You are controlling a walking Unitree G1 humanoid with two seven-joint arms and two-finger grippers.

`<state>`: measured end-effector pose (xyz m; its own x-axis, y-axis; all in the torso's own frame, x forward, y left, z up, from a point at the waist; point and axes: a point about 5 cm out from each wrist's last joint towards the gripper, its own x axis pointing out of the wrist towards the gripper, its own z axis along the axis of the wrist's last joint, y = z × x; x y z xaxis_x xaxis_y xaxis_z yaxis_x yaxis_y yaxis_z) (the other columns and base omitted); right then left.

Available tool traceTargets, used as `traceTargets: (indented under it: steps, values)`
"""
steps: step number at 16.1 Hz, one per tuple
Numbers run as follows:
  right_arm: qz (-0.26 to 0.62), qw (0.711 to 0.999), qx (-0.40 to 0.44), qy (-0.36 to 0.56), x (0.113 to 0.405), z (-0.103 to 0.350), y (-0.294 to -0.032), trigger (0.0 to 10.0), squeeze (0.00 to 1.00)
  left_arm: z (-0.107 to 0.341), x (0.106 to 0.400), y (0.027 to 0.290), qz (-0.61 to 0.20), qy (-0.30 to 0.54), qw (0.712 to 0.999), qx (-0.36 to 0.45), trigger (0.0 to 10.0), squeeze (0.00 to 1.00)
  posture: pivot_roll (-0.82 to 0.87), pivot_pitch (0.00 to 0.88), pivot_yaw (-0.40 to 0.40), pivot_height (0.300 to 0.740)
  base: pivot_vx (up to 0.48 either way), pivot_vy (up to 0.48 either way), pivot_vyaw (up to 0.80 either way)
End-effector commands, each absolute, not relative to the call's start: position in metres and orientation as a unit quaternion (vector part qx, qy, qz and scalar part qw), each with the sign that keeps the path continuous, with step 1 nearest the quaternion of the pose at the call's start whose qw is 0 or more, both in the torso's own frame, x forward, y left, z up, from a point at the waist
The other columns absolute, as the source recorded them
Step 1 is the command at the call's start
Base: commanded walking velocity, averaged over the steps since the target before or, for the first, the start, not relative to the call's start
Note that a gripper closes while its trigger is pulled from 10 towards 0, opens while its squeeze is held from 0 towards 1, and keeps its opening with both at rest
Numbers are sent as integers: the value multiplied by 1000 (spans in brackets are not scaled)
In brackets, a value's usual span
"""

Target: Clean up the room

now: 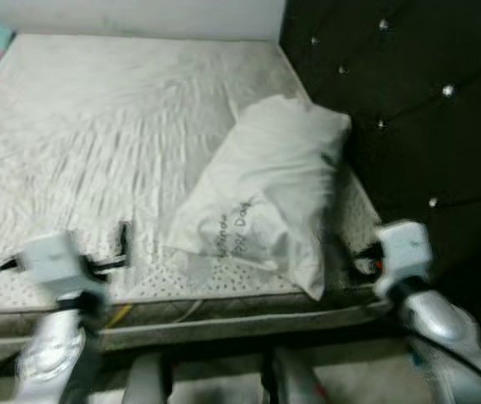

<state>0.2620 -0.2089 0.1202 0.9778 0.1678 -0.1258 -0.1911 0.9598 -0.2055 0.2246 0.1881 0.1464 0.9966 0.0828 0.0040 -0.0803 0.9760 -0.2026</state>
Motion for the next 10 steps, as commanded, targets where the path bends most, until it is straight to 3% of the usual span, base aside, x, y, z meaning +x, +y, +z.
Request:
traceTargets:
  steps: [1,8,10]
  values:
    - [97,988,-110,42,264,125,-205,10000,0,150,223,195,52,-11,994,-92,10000,0,-54,129,-78,613,315,0,0]
    - [96,988,-116,46,262,121,-207,10000,0,150,224,193,51,-9,993,-102,10000,0,-54,133,-76,613,36,0,0]
    - [103,987,-116,50,262,119,-205,10000,0,150,223,194,57,-7,993,-98,10000,0,-49,142,-85,593,0,0,0]
